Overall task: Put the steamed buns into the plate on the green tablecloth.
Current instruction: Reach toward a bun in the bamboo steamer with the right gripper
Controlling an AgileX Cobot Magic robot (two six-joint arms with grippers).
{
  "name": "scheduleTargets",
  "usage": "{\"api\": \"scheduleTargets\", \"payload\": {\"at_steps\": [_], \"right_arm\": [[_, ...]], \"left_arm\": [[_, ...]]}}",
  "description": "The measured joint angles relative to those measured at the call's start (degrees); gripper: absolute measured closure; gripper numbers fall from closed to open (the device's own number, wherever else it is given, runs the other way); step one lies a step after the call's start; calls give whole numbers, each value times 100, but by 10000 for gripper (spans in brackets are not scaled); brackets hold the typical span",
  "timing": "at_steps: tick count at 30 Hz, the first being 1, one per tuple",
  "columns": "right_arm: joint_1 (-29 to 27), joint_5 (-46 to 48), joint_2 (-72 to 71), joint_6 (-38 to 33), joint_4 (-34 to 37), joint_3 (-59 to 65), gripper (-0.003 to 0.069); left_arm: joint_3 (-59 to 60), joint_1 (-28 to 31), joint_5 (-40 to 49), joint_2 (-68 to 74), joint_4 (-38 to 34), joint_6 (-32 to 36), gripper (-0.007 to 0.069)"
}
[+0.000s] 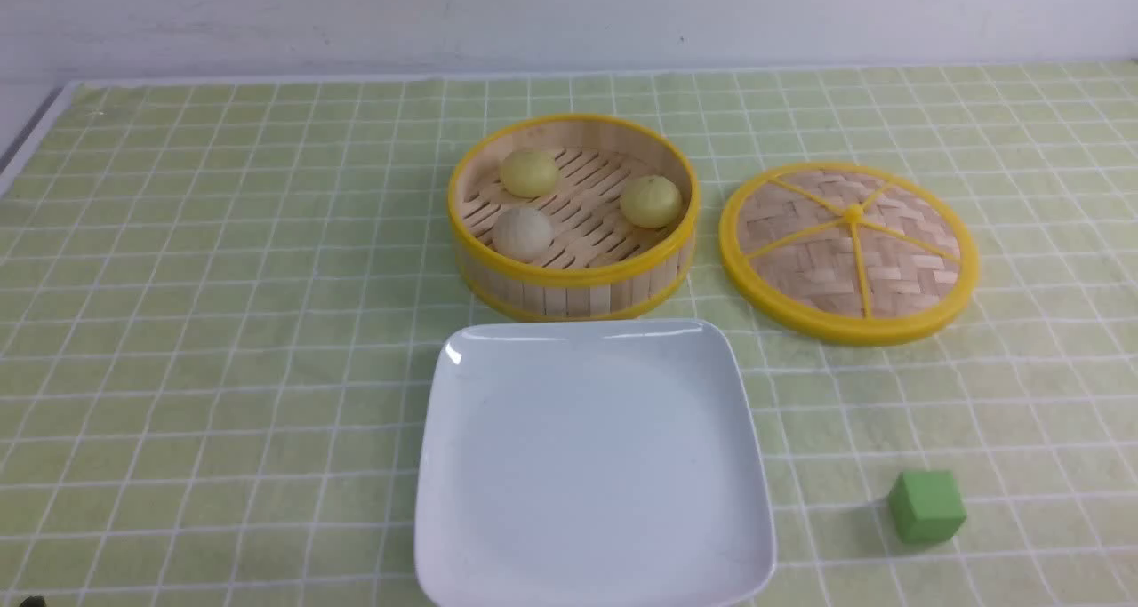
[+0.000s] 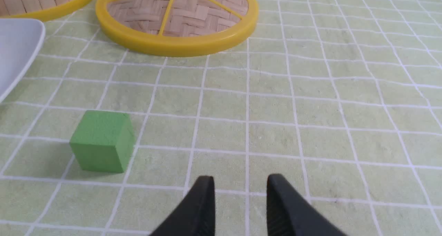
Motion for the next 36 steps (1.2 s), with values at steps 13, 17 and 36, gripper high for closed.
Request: {"api": "scheduleTargets", "payload": {"at_steps": [13, 17, 36], "right_arm": [[0, 0, 0, 0, 0, 0, 419], [0, 0, 0, 0, 0, 0, 419], [0, -278, 0, 1247, 1519, 45, 419]], "left_arm": [[0, 0, 0, 0, 0, 0, 382], [0, 0, 0, 0, 0, 0, 382], [7, 0, -97, 0, -1592, -1808, 382]]}}
